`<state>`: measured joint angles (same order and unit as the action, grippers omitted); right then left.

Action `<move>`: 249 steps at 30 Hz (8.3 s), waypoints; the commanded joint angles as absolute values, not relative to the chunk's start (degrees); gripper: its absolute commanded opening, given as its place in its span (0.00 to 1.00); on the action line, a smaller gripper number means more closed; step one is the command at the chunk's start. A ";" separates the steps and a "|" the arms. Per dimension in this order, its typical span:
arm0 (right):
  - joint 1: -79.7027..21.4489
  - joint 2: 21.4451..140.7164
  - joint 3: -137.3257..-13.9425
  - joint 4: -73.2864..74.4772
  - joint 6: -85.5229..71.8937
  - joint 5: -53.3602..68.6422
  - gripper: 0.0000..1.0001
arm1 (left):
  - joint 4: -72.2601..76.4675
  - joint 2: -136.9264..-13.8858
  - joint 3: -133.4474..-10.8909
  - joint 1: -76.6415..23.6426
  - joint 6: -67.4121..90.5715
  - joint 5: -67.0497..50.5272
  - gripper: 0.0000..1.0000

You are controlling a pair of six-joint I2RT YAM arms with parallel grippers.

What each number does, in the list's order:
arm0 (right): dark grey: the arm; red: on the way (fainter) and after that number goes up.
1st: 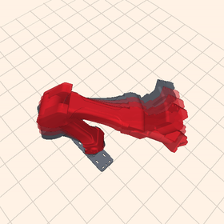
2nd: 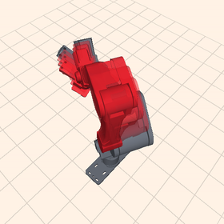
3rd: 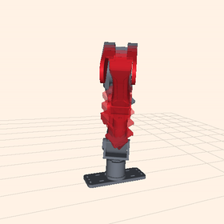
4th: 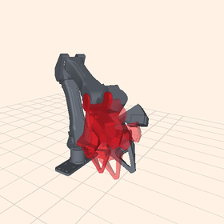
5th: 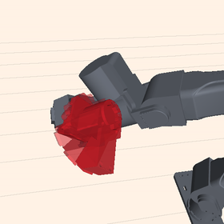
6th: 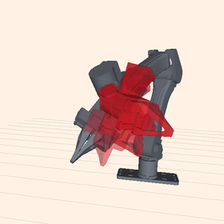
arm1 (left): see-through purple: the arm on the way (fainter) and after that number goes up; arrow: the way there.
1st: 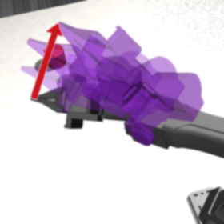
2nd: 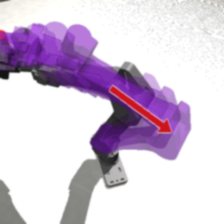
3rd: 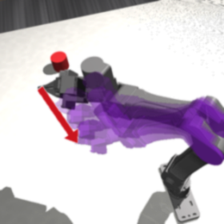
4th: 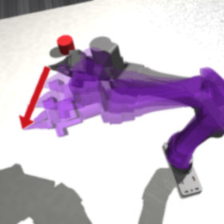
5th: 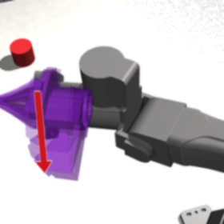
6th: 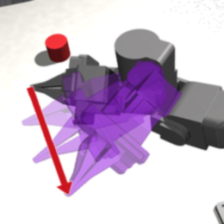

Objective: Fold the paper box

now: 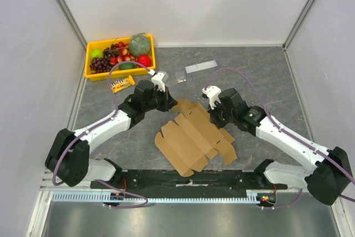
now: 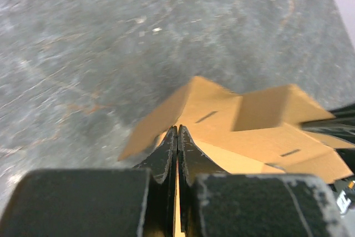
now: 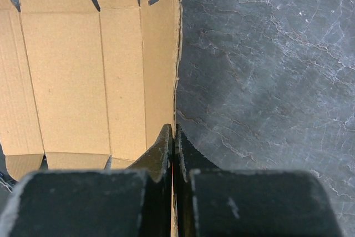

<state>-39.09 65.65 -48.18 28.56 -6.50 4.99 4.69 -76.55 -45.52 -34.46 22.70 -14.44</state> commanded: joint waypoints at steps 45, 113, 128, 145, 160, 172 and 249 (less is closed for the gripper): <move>-39.02 68.11 -48.69 26.72 -8.09 2.73 0.00 | 8.18 -89.65 -42.63 -38.31 20.66 -23.03 0.02; -53.52 68.38 -53.88 32.70 15.02 -27.07 0.00 | 6.94 -83.84 -50.35 -21.27 24.08 -21.80 0.27; -56.34 62.93 -50.98 29.36 17.93 -24.79 0.00 | 12.20 -95.18 -56.43 -21.71 25.05 -29.52 0.36; -56.43 64.95 -50.27 27.60 16.61 -24.78 0.00 | 25.66 -90.89 -43.60 -25.31 24.70 -39.02 0.59; -56.43 68.03 -49.48 26.72 15.29 -26.72 0.00 | 31.02 -86.48 -36.21 -28.04 22.24 -40.61 0.59; -56.43 66.27 -45.01 23.91 17.58 -24.61 0.00 | 33.66 -86.75 -32.61 -28.39 21.62 -39.90 0.57; -66.27 68.73 -41.22 20.83 22.94 -32.25 0.00 | 32.70 -86.22 -29.79 -30.32 11.87 -44.82 0.54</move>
